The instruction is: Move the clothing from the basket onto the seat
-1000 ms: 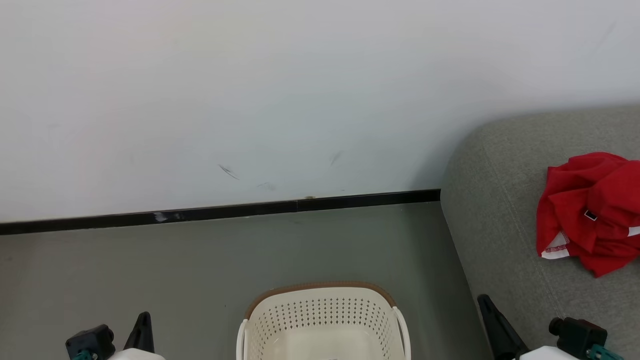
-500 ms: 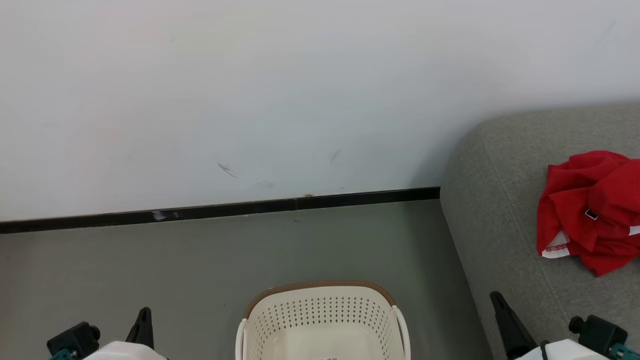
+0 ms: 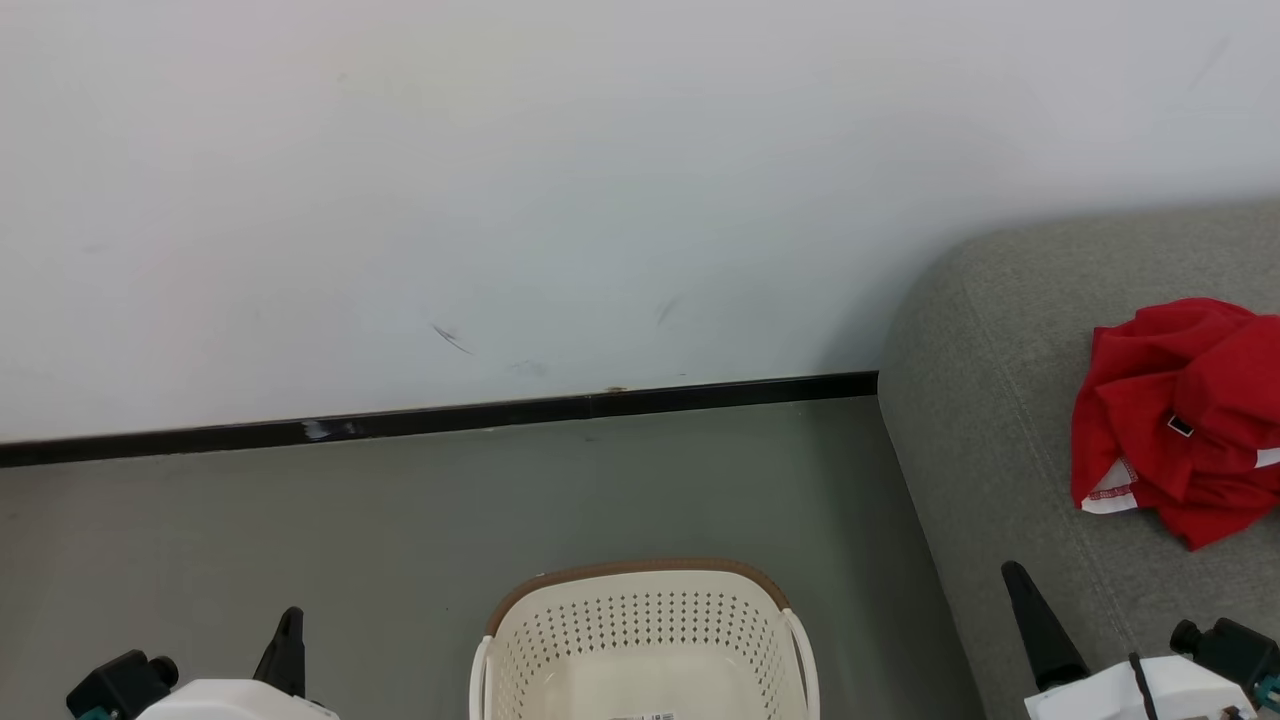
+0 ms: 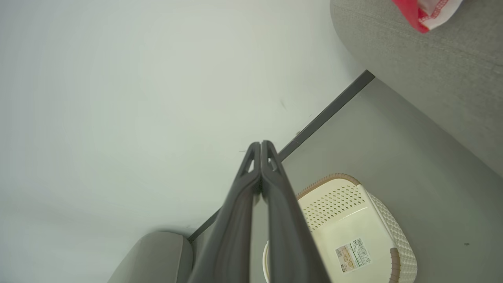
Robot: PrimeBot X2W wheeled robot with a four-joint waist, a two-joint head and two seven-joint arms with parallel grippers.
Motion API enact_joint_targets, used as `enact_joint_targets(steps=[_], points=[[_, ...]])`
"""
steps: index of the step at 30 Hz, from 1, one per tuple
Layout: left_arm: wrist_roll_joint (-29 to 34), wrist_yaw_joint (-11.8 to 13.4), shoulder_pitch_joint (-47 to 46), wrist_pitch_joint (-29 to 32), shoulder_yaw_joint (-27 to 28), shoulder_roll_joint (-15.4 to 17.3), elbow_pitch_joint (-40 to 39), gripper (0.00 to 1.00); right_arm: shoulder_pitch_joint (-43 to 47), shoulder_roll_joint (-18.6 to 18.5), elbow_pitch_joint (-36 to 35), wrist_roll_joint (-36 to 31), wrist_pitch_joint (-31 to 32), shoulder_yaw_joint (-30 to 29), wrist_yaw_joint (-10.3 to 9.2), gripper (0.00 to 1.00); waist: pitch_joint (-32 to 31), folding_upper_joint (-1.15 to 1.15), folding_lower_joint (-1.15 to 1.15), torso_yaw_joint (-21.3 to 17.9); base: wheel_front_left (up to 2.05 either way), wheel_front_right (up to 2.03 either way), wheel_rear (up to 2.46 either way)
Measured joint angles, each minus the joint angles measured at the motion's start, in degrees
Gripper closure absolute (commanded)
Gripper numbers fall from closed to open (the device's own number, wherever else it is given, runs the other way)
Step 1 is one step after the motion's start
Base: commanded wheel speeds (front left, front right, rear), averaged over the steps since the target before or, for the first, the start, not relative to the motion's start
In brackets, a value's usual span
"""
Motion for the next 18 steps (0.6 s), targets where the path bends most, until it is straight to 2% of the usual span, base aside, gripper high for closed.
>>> enact_joint_targets(steps=[10,18], points=[[-7.49,-2.42,-0.07,1.69,1.75,-0.68,-0.54,1.0,-1.75,-0.57,0.77,9.01,1.66,-0.58,0.0,1.0,0.76,0.0,-0.5,-0.14,0.0,0.0,0.0],[-14.4,-4.5,-0.35,3.14,3.32,-1.32,-1.22,1.0,-3.01,-1.16,1.26,17.12,2.92,-1.36,0.0,1.0,1.4,0.0,-0.68,-0.28,0.0,0.0,0.0]])
